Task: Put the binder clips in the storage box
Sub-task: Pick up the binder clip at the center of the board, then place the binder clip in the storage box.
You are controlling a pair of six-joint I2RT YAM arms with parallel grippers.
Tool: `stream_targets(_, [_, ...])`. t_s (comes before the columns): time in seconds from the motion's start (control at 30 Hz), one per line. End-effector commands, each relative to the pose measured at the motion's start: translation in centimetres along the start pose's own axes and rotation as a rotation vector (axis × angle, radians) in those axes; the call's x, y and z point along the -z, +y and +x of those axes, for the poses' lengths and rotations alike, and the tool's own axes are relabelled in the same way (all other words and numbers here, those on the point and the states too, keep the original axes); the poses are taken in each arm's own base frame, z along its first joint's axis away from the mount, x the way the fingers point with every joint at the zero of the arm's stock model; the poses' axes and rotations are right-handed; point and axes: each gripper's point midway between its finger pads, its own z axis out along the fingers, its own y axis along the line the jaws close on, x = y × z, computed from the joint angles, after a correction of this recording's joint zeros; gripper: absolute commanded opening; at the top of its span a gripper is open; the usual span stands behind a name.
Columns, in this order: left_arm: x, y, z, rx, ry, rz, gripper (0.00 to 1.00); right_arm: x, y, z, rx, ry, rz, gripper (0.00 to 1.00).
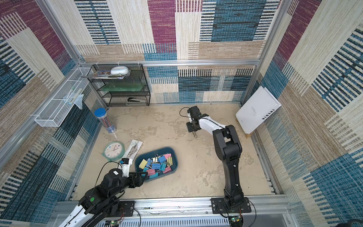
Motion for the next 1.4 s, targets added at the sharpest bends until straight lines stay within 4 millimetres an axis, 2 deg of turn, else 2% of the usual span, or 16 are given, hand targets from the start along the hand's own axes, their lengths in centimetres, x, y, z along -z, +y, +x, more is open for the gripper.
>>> stream_targets(0.0, [-0.1, 0.0, -0.1, 0.000, -0.007, 0.002, 0.93, 3.4, 1.4, -1.8, 0.028, -0.053, -0.005, 0.44])
stream_targets(0.07, [-0.1, 0.0, -0.1, 0.000, -0.006, 0.001, 0.93, 5.4, 3.7, -2.1, 0.071, -0.072, -0.052, 0.44])
stream_targets(0.13, [-0.1, -0.1, -0.1, -0.001, -0.006, 0.004, 0.93, 7.2, 7.1, -1.5, 0.129, -0.079, -0.127, 0.44])
stream_targets(0.3, [0.0, -0.1, -0.2, -0.003, -0.007, 0.007, 0.93, 11.1, 18.4, 3.6, 0.290, -0.111, -0.391, 0.45])
stream_targets(0.4, [0.1, -0.4, -0.2, -0.008, -0.009, 0.019, 0.93, 12.9, 23.5, 6.3, 0.347, -0.141, -0.528, 0.46])
stream_targets(0.53, [0.7, -0.6, -0.6, -0.012, -0.032, 0.027, 0.93, 13.2, 27.0, 8.2, 0.402, -0.140, -0.595, 0.47])
stream_targets(0.77, [1.9, 0.2, -1.7, 0.007, -0.123, -0.002, 0.93, 14.2, 32.8, 9.7, 0.490, -0.125, -0.709, 0.47])
stream_targets(0.87, [1.8, 0.3, -1.7, 0.008, -0.119, -0.011, 0.93, 13.7, 34.6, 10.8, 0.522, -0.102, -0.735, 0.48])
stream_targets(0.97, [1.8, 0.4, -1.7, 0.010, -0.120, -0.016, 0.93, 12.4, 35.3, 11.7, 0.554, -0.081, -0.723, 0.50])
stream_targets(1.1, [1.9, 0.5, -1.7, 0.012, -0.125, -0.017, 0.93, 10.9, 34.9, 12.0, 0.582, -0.072, -0.677, 0.58])
stream_targets(1.27, [1.9, 0.4, -1.9, 0.011, -0.136, -0.017, 0.93, 9.5, 33.4, 10.9, 0.588, -0.092, -0.612, 0.75])
stream_targets(1.37, [1.9, 0.4, -2.1, 0.010, -0.143, -0.019, 0.93, 9.5, 32.4, 9.9, 0.591, -0.111, -0.591, 0.80])
